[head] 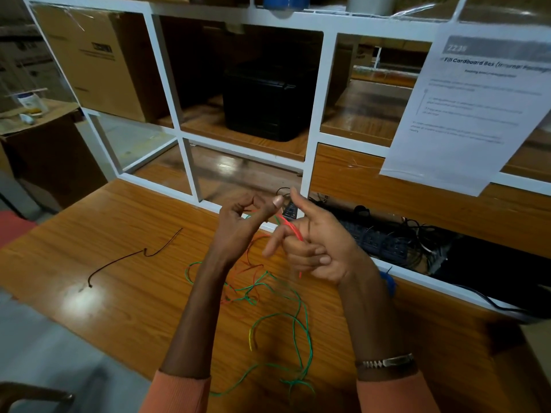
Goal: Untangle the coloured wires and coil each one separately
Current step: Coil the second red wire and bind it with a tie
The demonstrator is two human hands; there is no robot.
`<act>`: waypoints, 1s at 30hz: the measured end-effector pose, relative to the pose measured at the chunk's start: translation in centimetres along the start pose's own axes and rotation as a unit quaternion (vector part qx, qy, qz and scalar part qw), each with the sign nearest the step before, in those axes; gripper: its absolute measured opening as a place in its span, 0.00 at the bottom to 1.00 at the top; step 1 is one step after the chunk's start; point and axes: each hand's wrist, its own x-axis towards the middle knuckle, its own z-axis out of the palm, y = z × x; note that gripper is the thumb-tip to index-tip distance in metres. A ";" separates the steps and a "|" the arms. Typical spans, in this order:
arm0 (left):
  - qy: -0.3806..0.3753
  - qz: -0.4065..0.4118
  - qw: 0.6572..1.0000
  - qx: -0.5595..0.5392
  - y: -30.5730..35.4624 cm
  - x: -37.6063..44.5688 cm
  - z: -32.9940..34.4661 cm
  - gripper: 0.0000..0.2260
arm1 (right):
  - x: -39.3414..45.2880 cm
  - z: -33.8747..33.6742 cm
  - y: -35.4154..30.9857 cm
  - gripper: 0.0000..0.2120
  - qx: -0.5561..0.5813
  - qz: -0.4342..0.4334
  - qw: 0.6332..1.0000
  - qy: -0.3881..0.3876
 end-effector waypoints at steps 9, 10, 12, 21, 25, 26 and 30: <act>-0.022 -0.026 0.999 0.034 -3.0 -0.7 0.5 0.20 | -1.7 -0.5 -2.2 0.29 0.261 -0.409 0.873 -0.062; -0.030 -0.013 0.999 0.034 -2.8 -0.7 0.4 0.19 | -1.7 -0.7 -2.6 0.25 0.240 -0.446 0.861 0.047; -0.054 0.017 0.997 0.052 -2.7 -0.5 0.5 0.18 | -1.1 -1.4 -2.7 0.20 0.142 -0.469 0.831 0.263; -0.022 0.157 0.970 0.183 -1.5 1.2 1.0 0.04 | 1.6 -2.6 -0.2 0.33 -0.279 -0.002 0.857 0.433; 0.004 0.133 0.975 0.179 -1.5 0.9 1.5 0.07 | 0.7 -0.4 -0.5 0.46 -0.278 0.063 0.915 0.284; 0.015 0.121 0.978 0.170 -1.4 0.9 1.4 0.10 | 0.3 -0.6 -0.6 0.47 -0.243 0.055 0.937 0.244; 0.051 0.080 0.985 0.144 -2.0 1.2 0.4 0.19 | -0.8 -1.8 -0.9 0.51 -0.063 -0.021 0.997 0.050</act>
